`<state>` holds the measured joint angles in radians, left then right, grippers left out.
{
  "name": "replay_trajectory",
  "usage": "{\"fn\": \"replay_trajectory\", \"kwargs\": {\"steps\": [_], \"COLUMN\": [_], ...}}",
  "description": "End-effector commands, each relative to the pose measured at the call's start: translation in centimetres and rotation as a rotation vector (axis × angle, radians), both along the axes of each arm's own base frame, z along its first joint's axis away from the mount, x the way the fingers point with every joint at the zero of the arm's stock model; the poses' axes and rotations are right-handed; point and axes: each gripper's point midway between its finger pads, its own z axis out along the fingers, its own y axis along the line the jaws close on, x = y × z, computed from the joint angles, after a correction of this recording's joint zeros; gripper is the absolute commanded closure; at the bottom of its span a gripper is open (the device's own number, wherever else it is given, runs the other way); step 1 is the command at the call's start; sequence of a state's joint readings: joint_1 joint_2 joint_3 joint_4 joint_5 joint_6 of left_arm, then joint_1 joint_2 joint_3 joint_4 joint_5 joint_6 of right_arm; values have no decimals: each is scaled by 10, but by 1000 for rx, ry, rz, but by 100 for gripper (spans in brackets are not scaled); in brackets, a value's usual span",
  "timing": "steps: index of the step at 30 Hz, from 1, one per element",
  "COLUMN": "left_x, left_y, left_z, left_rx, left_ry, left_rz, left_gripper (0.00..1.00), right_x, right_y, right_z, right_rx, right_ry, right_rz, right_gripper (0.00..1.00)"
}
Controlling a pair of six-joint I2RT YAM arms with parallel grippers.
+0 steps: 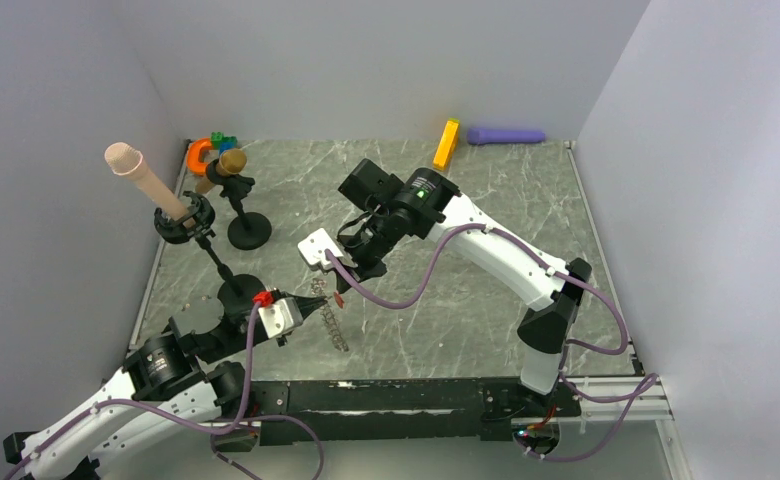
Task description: Put the keys on the keyring
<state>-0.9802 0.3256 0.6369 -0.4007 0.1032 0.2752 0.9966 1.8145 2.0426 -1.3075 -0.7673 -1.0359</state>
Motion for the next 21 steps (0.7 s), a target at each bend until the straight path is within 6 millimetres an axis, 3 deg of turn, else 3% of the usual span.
{"fn": "replay_trajectory", "kwargs": {"steps": [1,21], "left_x": [4,7], "left_y": [-2,-2], "left_z": [25,24], "left_rx": [-83,-85], "left_ry": [-38,-31], "left_rz": [15,31], "left_gripper": [100,100], "right_x": [-1,0], "right_y": [9,9], "right_z": [12,12], "right_rx": [51,49], "right_ry": [-7,-3], "right_rz": [3,-6], "right_gripper": [100,100]}}
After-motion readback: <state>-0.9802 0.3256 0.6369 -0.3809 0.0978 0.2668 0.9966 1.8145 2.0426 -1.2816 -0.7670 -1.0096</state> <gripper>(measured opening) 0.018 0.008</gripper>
